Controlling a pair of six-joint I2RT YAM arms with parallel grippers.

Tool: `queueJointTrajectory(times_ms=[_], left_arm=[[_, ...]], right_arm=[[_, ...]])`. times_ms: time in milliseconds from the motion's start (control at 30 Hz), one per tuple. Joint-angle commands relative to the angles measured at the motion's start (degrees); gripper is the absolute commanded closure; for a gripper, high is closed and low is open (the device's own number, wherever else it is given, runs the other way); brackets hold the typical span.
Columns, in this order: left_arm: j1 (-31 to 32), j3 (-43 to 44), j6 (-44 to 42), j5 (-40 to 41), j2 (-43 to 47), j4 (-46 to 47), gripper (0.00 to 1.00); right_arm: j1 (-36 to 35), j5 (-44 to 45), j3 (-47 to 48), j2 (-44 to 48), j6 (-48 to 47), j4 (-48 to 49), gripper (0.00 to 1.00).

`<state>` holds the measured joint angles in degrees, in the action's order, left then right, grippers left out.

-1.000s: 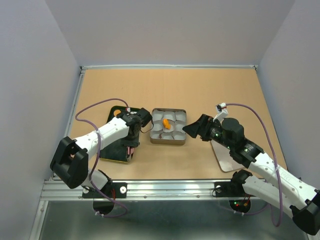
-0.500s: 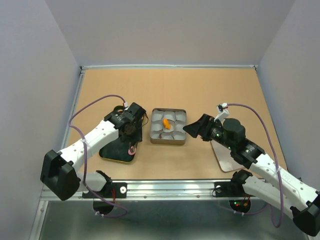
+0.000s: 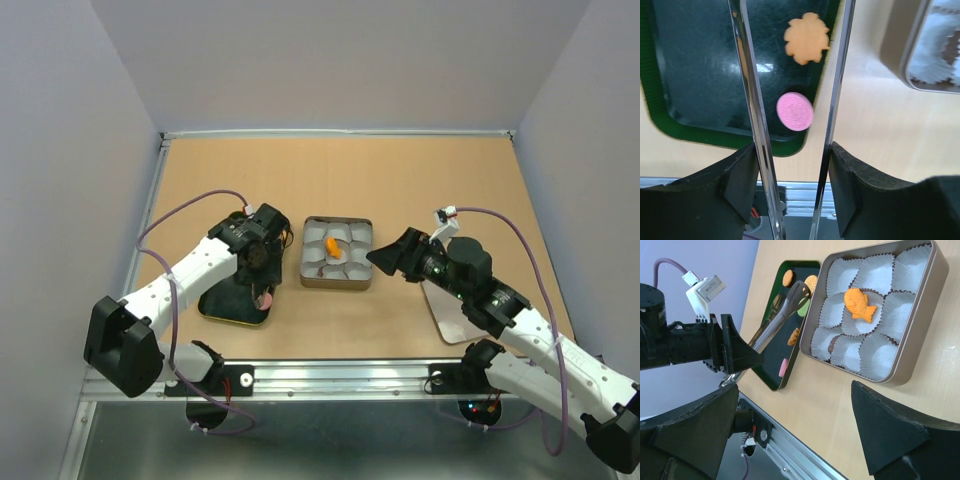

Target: Pack the cookies

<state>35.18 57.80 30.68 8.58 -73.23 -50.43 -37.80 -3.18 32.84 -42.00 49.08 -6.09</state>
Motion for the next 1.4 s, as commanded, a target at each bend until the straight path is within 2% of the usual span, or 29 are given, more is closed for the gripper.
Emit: queueJointTrajectory(times_ms=[0, 200, 367, 533, 867, 1167, 1367], left_arm=[[-0.29, 4.58, -0.35, 5.48, -1.12, -4.05, 0.35], [-0.46, 8.12, -2.02, 6.1, -2.97, -4.32, 0.35], [-0.46, 8.55, -5.36, 2.94, -5.95, -3.18, 0.36], [-0.46, 10.14, -7.12, 4.52, -8.85, -4.15, 0.36], [-0.11, 14.36, -8.53, 2.93, -13.08, -4.85, 0.36], [-0.11, 12.16, -8.35, 2.85, -11.85, -5.38, 0.44], [-0.11, 13.04, -8.26, 2.93, -12.02, -5.73, 0.57]], right_arm=[[0.36, 0.9, -0.5, 0.08, -0.48, 0.55, 0.02], [0.36, 0.37, -0.23, -1.42, -0.92, 0.55, 0.02], [0.36, 0.28, 0.03, -2.04, -1.09, 0.55, 0.02], [0.36, 0.63, -0.32, -1.95, -1.27, 0.64, 0.02], [0.27, 0.46, 0.12, -2.74, -2.15, 0.55, 0.02], [0.27, 0.89, -0.32, -2.12, -1.8, 0.55, 0.02], [0.36, 0.89, -0.5, -1.68, -1.53, 0.55, 0.02]])
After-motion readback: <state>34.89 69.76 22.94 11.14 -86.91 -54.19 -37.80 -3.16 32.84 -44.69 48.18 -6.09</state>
